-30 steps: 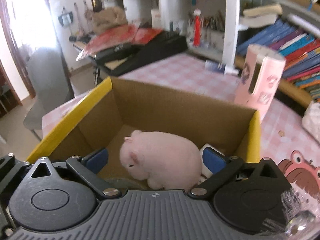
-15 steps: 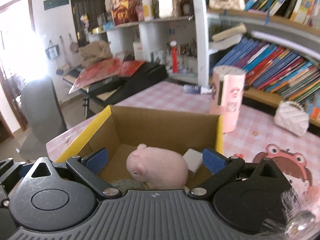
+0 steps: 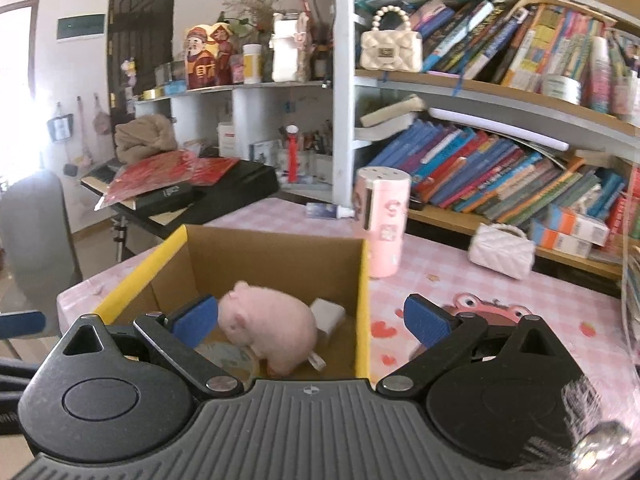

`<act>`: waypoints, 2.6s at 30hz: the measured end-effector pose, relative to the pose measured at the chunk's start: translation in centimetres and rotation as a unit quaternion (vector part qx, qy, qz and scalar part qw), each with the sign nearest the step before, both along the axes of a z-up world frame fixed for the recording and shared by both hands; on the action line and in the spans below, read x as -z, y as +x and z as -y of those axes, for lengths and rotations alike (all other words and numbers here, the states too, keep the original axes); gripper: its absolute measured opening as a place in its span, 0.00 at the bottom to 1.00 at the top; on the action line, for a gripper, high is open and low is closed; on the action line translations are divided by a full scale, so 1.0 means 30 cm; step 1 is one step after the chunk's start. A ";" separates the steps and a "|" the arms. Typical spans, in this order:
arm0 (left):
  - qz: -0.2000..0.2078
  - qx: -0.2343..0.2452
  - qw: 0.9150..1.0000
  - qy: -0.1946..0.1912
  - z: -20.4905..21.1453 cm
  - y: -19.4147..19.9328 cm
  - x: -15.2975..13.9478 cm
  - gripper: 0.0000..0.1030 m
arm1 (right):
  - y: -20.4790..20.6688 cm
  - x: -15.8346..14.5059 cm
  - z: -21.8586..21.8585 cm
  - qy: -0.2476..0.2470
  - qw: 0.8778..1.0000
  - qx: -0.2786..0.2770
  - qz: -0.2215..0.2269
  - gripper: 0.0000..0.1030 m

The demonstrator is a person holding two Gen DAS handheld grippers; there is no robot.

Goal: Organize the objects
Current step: 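Withdraw both open tools from the box back toward the table, then move left tool toward the white staple box while right tool approaches the pink bird plush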

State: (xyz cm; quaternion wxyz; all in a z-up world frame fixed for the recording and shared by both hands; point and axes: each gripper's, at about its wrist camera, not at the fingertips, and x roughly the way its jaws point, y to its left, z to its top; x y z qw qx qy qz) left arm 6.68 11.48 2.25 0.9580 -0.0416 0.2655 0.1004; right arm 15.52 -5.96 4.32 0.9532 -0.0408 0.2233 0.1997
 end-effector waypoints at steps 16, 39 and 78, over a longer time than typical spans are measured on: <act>-0.043 0.020 0.999 -0.008 0.007 -0.172 0.050 0.89 | -0.295 0.115 0.016 -0.047 0.998 0.023 -0.036 0.96; -0.069 0.068 0.995 -0.003 0.061 -0.289 0.092 0.89 | -0.476 0.171 0.063 -0.048 0.995 0.056 -0.069 0.96; -0.076 0.212 0.974 -0.003 0.323 -0.184 0.114 0.89 | -0.538 0.204 0.361 -0.035 0.968 0.220 -0.119 0.96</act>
